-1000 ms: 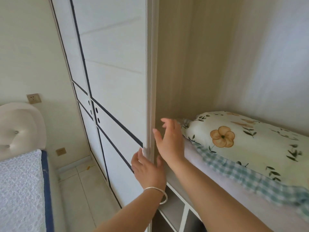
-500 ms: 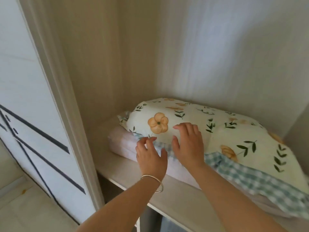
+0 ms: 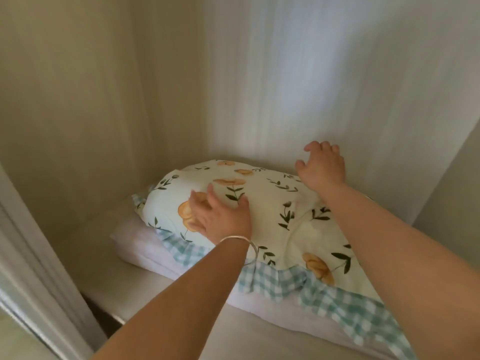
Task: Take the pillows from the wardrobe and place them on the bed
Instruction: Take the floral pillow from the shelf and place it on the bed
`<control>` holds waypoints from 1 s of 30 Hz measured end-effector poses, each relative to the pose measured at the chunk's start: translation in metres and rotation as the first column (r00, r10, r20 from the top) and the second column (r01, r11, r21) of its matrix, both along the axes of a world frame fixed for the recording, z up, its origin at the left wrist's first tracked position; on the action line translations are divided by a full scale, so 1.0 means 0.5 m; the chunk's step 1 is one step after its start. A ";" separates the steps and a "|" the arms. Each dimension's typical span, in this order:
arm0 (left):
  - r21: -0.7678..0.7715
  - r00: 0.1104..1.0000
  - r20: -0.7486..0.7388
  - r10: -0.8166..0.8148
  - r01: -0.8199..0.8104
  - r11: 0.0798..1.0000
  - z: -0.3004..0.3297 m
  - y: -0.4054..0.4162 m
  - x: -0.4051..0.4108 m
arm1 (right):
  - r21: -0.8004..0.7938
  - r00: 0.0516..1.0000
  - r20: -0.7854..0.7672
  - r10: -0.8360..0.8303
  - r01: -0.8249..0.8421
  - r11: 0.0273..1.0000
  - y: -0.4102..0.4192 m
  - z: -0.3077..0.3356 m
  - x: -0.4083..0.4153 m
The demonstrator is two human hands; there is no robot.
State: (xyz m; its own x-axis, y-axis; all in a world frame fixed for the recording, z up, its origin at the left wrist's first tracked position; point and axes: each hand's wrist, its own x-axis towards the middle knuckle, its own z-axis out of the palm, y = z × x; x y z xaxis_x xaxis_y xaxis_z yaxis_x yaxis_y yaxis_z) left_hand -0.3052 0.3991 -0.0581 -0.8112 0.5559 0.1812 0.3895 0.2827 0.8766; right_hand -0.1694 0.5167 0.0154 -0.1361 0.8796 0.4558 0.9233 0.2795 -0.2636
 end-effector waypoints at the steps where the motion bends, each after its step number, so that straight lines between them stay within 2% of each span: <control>1: -0.011 0.994 0.100 0.041 -0.040 0.999 -0.004 0.001 0.007 | -0.025 1.000 0.010 0.011 -0.010 1.000 0.024 0.000 -0.003; 3: -0.023 0.930 0.338 0.144 -0.144 0.989 -0.018 0.002 0.025 | -0.087 0.998 0.045 0.041 -0.037 0.996 0.073 -0.003 -0.009; 6: -0.082 0.654 0.716 0.244 -0.268 0.960 -0.024 0.009 0.047 | -0.244 0.997 0.048 0.057 -0.044 0.969 0.142 -0.008 -0.018; 9: -0.061 0.487 0.843 0.226 -0.332 0.941 -0.010 0.040 0.038 | -0.441 0.995 0.028 0.099 -0.076 0.894 0.193 -0.016 -0.029; 12: -0.023 0.397 0.898 0.191 -0.391 0.920 -0.003 0.067 0.017 | -0.563 0.981 0.004 0.194 -0.158 0.811 0.214 -0.035 -0.041; 15: -0.062 0.428 0.874 0.228 -0.367 0.928 -0.009 0.072 0.019 | -0.662 0.978 -0.086 0.192 -0.200 0.723 0.223 -0.078 -0.043; 19: -0.179 0.557 0.762 0.331 -0.310 0.934 -0.023 0.070 0.030 | -0.735 0.983 -0.093 0.161 -0.177 0.654 0.242 -0.124 -0.043; 24: -0.149 0.629 0.704 0.329 -0.322 0.935 -0.043 0.072 0.030 | -0.783 0.985 -0.111 0.134 -0.170 0.599 0.255 -0.126 -0.038; 27: -0.101 0.647 0.704 0.293 -0.317 0.943 -0.052 0.067 0.028 | -0.766 0.982 -0.123 0.140 -0.184 0.616 0.246 -0.125 -0.037; 30: -0.045 0.650 0.721 0.240 -0.301 0.952 -0.056 0.053 0.019 | -0.701 0.968 -0.230 0.100 -0.236 0.672 0.219 -0.107 -0.038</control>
